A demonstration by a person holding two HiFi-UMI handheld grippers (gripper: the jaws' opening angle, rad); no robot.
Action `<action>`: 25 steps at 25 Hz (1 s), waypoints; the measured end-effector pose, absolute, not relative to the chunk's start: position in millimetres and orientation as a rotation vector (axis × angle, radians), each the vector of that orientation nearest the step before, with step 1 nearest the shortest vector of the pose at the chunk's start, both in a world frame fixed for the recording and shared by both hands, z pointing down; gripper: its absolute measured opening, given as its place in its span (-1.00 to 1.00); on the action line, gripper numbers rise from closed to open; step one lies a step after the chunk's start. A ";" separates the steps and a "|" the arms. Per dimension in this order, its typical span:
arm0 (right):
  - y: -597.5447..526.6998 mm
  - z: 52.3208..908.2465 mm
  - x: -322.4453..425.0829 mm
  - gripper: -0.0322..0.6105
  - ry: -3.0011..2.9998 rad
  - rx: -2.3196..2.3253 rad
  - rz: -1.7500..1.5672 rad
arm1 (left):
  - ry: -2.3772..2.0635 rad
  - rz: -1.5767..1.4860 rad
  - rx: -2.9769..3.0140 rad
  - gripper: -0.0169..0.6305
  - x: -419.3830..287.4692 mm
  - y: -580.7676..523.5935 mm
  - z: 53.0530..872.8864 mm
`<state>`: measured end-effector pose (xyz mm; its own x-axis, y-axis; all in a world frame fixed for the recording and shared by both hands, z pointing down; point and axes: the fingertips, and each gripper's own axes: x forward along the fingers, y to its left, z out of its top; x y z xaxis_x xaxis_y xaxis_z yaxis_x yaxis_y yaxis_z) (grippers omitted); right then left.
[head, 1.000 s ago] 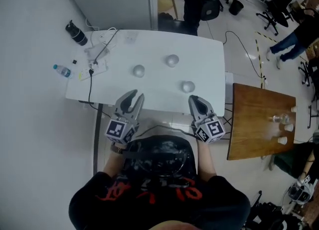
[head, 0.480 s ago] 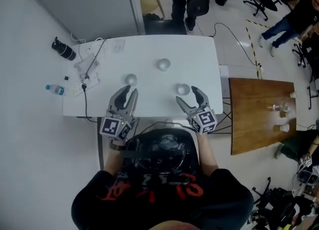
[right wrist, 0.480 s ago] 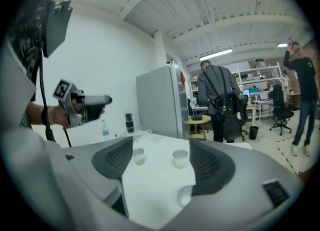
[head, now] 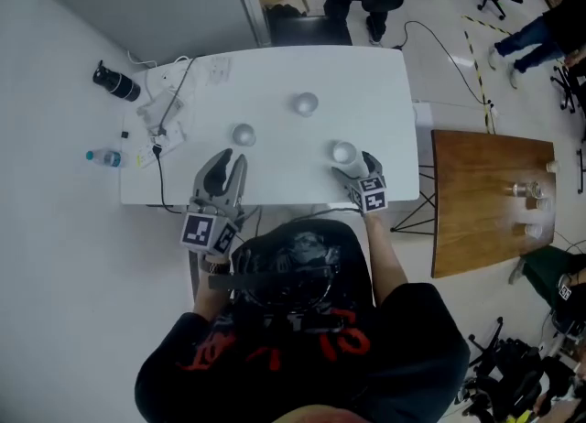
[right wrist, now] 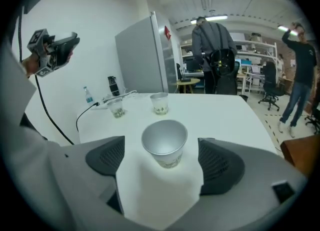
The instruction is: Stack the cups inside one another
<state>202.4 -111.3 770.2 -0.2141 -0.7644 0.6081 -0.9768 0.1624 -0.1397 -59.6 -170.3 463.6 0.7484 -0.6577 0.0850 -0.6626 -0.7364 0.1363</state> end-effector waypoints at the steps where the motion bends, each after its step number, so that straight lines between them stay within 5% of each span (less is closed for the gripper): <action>1: -113.4 777.5 203.5 0.56 -2.043 1.640 0.733 | -1.074 0.052 2.780 -0.59 -61.8 -170.2 464.5; 4: -121.2 788.1 206.1 0.56 -2.032 1.602 0.739 | -1.107 0.057 2.756 -0.59 -68.1 -170.6 467.8; 7: -141.7 787.7 194.7 0.22 -2.048 1.586 0.732 | -1.134 0.078 2.753 -0.60 -77.8 -177.5 467.2; 25: -287.6 661.6 151.0 0.20 -2.445 1.528 0.567 | -1.328 0.033 2.642 -0.59 -119.2 -172.4 471.0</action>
